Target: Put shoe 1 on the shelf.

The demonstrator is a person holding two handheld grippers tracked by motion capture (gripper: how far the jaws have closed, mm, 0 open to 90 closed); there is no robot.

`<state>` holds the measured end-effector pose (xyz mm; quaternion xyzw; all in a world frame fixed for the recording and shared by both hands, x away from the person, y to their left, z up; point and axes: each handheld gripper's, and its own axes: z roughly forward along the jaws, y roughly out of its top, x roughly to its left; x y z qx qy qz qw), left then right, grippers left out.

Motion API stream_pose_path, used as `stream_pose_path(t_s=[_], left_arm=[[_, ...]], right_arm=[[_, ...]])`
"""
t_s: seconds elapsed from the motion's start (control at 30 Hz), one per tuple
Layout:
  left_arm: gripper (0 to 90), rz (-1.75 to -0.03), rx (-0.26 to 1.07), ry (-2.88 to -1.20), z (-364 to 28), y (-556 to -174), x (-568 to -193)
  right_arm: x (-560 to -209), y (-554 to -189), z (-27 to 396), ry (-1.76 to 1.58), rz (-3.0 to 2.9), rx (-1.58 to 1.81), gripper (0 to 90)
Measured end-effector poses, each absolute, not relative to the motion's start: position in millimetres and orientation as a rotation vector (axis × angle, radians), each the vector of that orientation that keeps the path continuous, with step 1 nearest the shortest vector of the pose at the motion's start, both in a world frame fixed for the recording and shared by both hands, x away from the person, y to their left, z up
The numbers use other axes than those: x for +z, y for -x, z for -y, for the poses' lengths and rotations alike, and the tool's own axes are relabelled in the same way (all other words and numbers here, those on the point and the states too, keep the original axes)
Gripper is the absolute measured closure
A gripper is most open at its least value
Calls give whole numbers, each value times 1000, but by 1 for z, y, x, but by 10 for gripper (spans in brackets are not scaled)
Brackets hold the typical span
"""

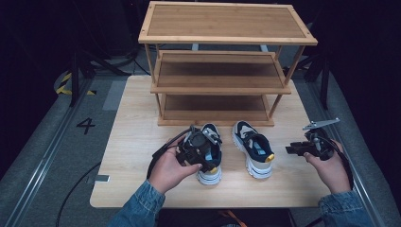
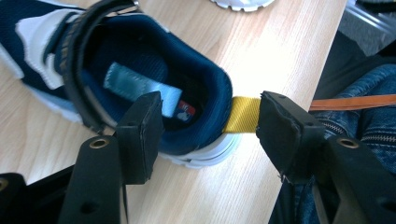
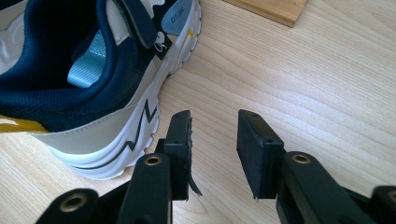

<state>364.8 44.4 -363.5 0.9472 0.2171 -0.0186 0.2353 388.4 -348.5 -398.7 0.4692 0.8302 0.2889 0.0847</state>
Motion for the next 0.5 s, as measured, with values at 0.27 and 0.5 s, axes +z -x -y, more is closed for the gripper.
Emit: stream_pose_path(t_s=[0.27, 0.5], left_arm=[[397, -573, -74, -2643, -27, -370, -376], [406, -581, -96, -2697, -18, -373, -391]], right_arm=[[-401, -388, 347, -1396, -2484, 853, 653], [-402, -386, 351, -1408, -2476, 849, 637]])
